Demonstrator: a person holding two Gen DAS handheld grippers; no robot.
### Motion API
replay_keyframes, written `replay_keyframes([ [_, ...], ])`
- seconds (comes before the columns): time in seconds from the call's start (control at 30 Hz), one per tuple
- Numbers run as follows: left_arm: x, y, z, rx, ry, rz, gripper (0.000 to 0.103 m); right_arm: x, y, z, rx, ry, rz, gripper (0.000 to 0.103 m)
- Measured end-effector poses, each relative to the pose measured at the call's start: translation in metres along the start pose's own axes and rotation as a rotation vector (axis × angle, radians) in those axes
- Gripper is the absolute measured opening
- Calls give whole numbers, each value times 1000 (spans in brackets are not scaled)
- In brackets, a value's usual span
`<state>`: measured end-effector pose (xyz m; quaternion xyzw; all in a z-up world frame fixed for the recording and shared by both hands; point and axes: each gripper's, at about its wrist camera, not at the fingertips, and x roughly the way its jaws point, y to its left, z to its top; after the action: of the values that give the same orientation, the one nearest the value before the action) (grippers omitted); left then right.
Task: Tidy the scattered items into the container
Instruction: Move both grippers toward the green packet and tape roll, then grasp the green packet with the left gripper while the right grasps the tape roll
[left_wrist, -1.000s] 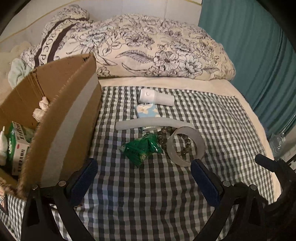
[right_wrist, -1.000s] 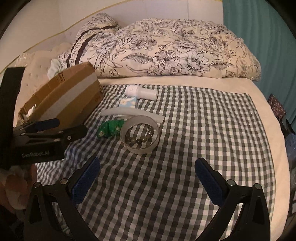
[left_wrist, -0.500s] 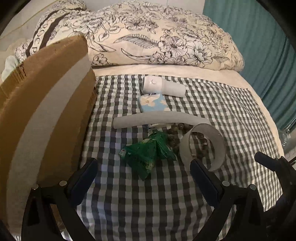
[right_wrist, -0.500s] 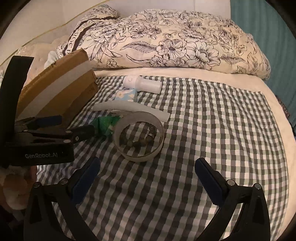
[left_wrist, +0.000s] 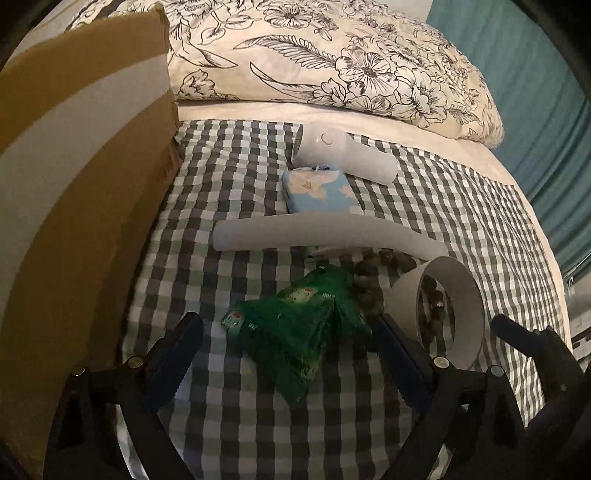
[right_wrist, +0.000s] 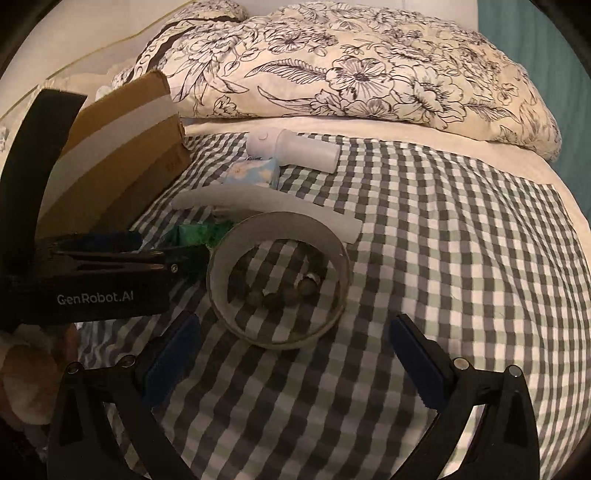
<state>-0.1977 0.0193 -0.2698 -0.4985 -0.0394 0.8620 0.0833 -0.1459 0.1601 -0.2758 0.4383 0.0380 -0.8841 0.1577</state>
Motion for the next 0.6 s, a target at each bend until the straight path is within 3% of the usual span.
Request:
replay_keyframes([
  [0.23, 12, 4, 3, -15, 14, 6, 92, 13, 6, 8, -25, -19, -9, 103],
  [0.37, 12, 4, 3, -11, 5, 23, 83, 15, 11, 11, -51, -42, -30, 95],
  [0.4, 13, 4, 2, -9, 4, 30, 79, 15, 11, 11, -53, -40, -33, 84],
  [0.5, 12, 6, 2, -10, -3, 37, 74, 16, 10, 12, -52, -39, -24, 82],
  [0.6, 11, 8, 3, -17, -5, 39, 61, 15, 9, 11, -47, -37, -19, 82],
])
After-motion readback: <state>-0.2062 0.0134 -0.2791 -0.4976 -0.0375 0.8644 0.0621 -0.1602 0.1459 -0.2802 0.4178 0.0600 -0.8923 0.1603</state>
